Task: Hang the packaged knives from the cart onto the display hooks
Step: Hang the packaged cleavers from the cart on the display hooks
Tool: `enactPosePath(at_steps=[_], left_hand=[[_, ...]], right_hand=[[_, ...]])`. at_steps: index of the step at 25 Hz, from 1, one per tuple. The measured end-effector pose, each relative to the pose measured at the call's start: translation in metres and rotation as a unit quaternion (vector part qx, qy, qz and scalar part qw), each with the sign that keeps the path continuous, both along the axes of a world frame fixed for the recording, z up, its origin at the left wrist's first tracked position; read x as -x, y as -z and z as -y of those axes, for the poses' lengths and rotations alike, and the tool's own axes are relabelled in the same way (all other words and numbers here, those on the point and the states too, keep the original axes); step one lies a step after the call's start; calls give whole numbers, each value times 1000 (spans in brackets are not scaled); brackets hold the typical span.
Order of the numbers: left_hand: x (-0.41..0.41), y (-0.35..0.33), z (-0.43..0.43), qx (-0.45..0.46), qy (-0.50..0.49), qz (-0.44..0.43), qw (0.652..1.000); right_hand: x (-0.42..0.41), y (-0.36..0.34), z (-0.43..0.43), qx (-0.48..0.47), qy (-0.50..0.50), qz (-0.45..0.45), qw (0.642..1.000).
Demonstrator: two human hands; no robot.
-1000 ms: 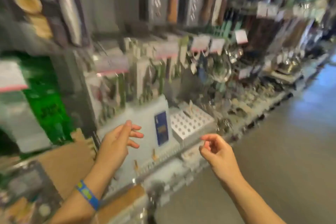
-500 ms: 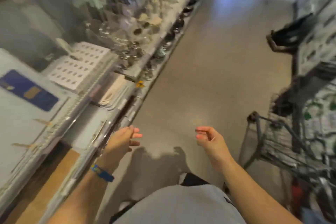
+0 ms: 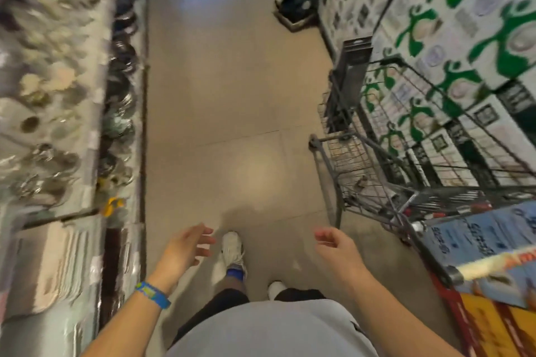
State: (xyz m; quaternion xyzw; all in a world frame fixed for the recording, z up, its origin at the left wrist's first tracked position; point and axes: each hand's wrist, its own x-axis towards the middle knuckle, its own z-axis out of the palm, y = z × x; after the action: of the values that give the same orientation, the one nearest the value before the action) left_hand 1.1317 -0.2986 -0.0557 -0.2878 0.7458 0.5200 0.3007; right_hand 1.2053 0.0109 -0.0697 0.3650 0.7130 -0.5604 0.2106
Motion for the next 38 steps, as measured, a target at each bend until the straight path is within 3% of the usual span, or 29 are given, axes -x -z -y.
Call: enactPosePath(at_steps=[5,8,16,29,31,33,35,38], left_hand=[[99,37,-3,21,142,22,989],[160,36,-23,15,214,18,977],[255,25,-152,11,418,26,908],[328,13,-380,73,520,28,850],[333,13,-399,72,532,27,843],[338,16,-414,73,544,31,835],[343,22,-427,80,562,34,823],[353,28,-440,71,595,26,800]], right_hand=[[34,5,-5,-39,144,6,989],[54,0,4,-47,176,6,983],[73,0,-14,-44,282,10,958],[132,38,-190,-19,357,-50,932],[134,46,-215,-140,309,-3,940],[137,55,-236,-261,158,133,943],[139,63,-245,-257,31,258,931],[147,70,-239,-257,-33,312,914]])
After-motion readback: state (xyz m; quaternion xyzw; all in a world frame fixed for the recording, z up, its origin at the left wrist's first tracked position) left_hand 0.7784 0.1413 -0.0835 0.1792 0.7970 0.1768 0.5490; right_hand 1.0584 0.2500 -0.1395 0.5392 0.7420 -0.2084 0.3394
